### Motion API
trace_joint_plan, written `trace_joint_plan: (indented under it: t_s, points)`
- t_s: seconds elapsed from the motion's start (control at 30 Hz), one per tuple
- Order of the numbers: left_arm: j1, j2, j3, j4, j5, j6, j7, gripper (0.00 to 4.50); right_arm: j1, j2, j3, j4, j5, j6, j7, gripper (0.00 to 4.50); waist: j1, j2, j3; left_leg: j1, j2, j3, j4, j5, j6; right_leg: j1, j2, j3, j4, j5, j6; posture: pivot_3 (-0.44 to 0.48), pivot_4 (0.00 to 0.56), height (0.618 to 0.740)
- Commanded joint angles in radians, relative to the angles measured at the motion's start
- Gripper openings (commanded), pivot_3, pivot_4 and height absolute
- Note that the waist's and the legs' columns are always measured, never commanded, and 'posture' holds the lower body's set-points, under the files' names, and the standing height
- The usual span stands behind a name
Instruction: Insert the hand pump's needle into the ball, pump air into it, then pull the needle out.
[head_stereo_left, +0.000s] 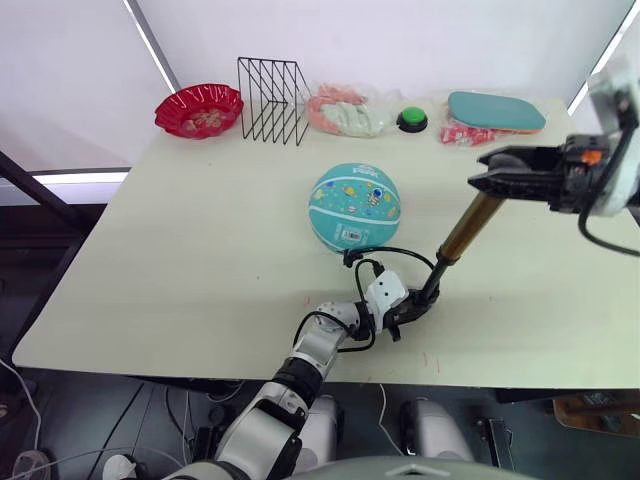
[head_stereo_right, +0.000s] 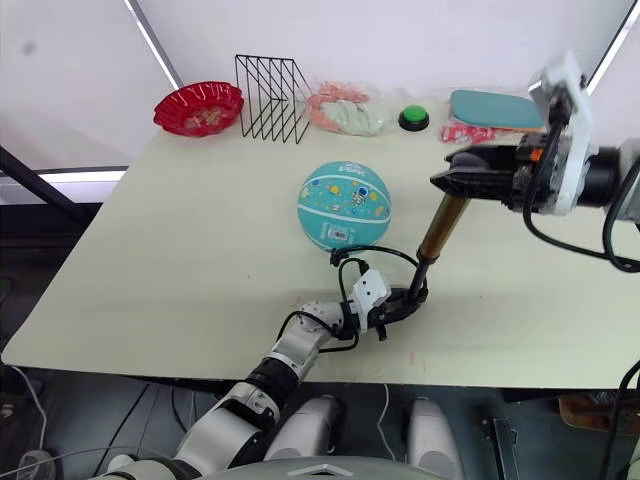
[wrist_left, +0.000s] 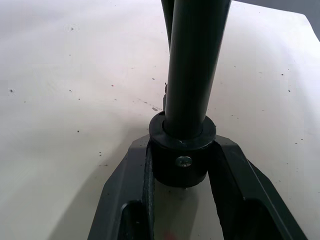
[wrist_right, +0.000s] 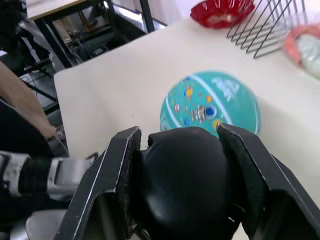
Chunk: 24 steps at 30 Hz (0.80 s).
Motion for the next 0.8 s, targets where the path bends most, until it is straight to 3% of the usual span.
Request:
trace_joint_plan:
  t_s: [0.03,0.3,0.4,0.53,0.8]
  points:
    - [0.037,0.02,0.005,0.102,0.017,0.042,0.012,1.03,-0.077,-0.055,-0.073,0.009,0.038,-0.014,0.017,1.94,0.0,-0.001,0.002,-0.003,0.0,0.0,0.0,0.0,0.0,-0.003,0.0,0.0,0.0,0.001,0.0,0.0,0.15,0.74]
    - [0.038,0.025,0.005,0.098,0.014,0.042,0.008,1.03,0.129,-0.041,0.049,-0.068,-0.095,-0.116,0.055,1.94,-0.003,-0.002,0.001,-0.008,0.0,0.0,0.005,0.0,0.001,-0.007,0.0,0.0,0.001,0.002,0.001,0.0,0.15,0.74]
    - [0.052,0.035,0.006,0.077,0.015,0.05,0.008,1.03,0.268,0.015,0.163,-0.073,-0.19,-0.199,0.064,1.94,-0.013,-0.007,-0.003,0.002,0.0,0.002,0.003,0.0,0.001,0.002,0.001,0.001,0.002,0.001,0.001,0.0,0.15,0.74]
    - [0.06,0.042,0.01,0.059,0.015,0.062,0.011,1.03,0.34,0.055,0.246,-0.066,-0.272,-0.27,0.085,1.94,-0.033,-0.006,-0.007,0.019,0.005,0.003,-0.001,-0.001,0.002,0.016,0.004,0.001,0.0,-0.003,0.007,0.0,0.15,0.74]
    - [0.066,0.051,0.016,0.032,0.012,0.08,0.015,1.03,0.488,0.223,0.503,0.058,-0.504,-0.437,0.098,1.94,-0.033,-0.012,-0.027,0.024,0.01,0.002,-0.004,-0.001,0.002,0.018,0.01,0.002,0.0,-0.003,0.006,0.0,0.15,0.74]
